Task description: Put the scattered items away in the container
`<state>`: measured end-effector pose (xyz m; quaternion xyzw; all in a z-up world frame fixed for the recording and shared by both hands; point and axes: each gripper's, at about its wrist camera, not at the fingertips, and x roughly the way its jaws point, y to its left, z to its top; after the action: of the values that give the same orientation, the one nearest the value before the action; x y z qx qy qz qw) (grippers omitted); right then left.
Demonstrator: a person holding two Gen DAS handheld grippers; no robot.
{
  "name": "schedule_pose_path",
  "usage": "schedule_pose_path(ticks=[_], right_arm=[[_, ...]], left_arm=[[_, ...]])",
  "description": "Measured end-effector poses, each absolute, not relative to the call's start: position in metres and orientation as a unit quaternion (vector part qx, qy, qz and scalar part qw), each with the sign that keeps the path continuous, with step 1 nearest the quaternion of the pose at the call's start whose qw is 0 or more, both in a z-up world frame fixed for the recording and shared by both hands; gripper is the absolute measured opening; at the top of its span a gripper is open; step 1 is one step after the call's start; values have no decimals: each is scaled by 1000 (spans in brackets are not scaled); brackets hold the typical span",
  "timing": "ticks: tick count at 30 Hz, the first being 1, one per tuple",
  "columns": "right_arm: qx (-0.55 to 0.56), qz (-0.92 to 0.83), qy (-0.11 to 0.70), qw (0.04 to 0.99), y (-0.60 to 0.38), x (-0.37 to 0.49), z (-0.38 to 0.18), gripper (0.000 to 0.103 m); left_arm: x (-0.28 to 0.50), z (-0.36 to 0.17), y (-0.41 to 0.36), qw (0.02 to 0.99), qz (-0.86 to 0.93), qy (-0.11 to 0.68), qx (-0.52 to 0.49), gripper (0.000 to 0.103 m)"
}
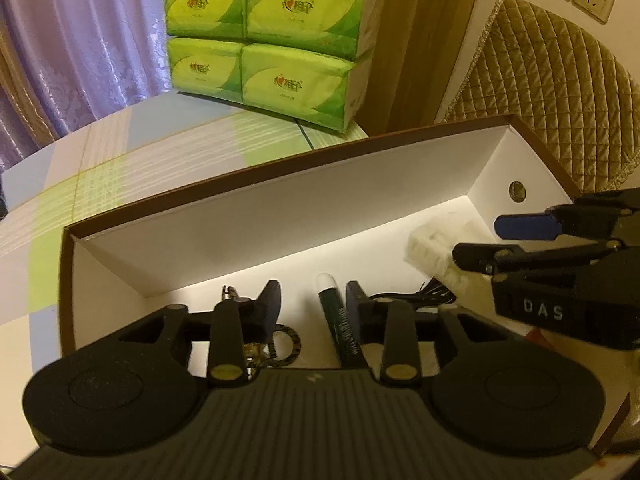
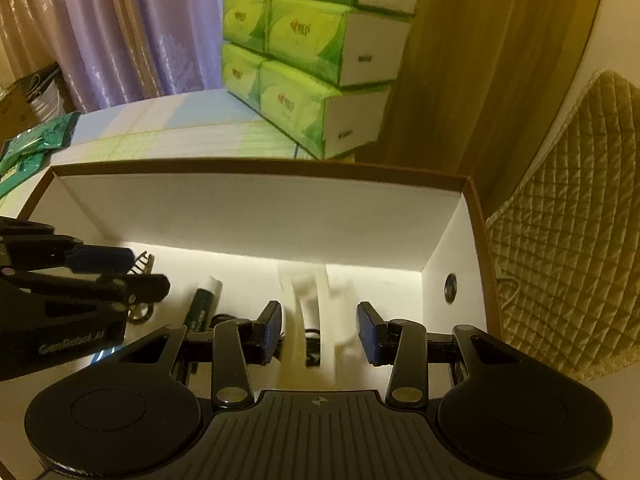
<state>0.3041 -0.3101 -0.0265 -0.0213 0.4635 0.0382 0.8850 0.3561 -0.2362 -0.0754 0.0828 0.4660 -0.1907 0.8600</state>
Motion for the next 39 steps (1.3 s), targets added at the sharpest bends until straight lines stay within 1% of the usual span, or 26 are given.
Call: schedule_pose_path(ticks=[4,5,6,7,8,9,10,12,13,16,18,19,20,22,25,28,33,35,39], right_arm=[[-30,39,448,893,-308,302,-19,40],[-30,39,444,894,-308,301,-17,43],[-29,40,441,896,-307,299,-15,47],[-27,42,438,898,-307,297,-13,50],[-25,43,434,900,-307,295,-11,55],[-25,44,429,902,-306,293,-8,59],[-26,45,424,904,-306,290,-6,61],[-25,47,416,908,-305,284,-1,71],[-23,48,411,910,-305,281,2,74],[-8,57,392,918,-305,266,13,86],[-3,59,376,925,-304,253,22,99],[-2,60,367,928,-303,245,26,101],[-1,62,359,931,-302,238,30,101],[2,67,348,935,-300,223,38,101],[4,68,336,939,-296,200,46,101],[10,59,317,946,-293,176,53,101],[8,41,295,955,-284,136,57,101],[19,34,302,952,-282,124,56,101],[45,31,323,945,-280,106,52,101]], left_arm=[[352,-69,-230,865,-184,459,86,38],[351,-66,-229,866,-185,457,87,39],[350,-64,-227,867,-185,455,88,40],[348,-62,-226,868,-184,453,89,43],[347,-59,-224,869,-184,451,90,46],[345,-57,-223,871,-184,447,90,48],[342,-54,-221,872,-184,445,90,50],[338,-48,-218,874,-184,440,90,54],[335,-45,-216,876,-185,436,91,58],[324,-34,-211,881,-190,423,92,68],[316,-25,-206,887,-189,413,89,75],[311,-21,-204,889,-190,407,88,81],[306,-17,-201,891,-190,403,86,85],[293,-8,-196,897,-191,389,87,87],[272,4,-189,909,-181,364,94,96],[250,16,-181,919,-171,342,97,101],[212,29,-170,932,-152,308,117,102],[196,33,-165,935,-147,299,120,102],[171,38,-150,935,-143,313,86,102]])
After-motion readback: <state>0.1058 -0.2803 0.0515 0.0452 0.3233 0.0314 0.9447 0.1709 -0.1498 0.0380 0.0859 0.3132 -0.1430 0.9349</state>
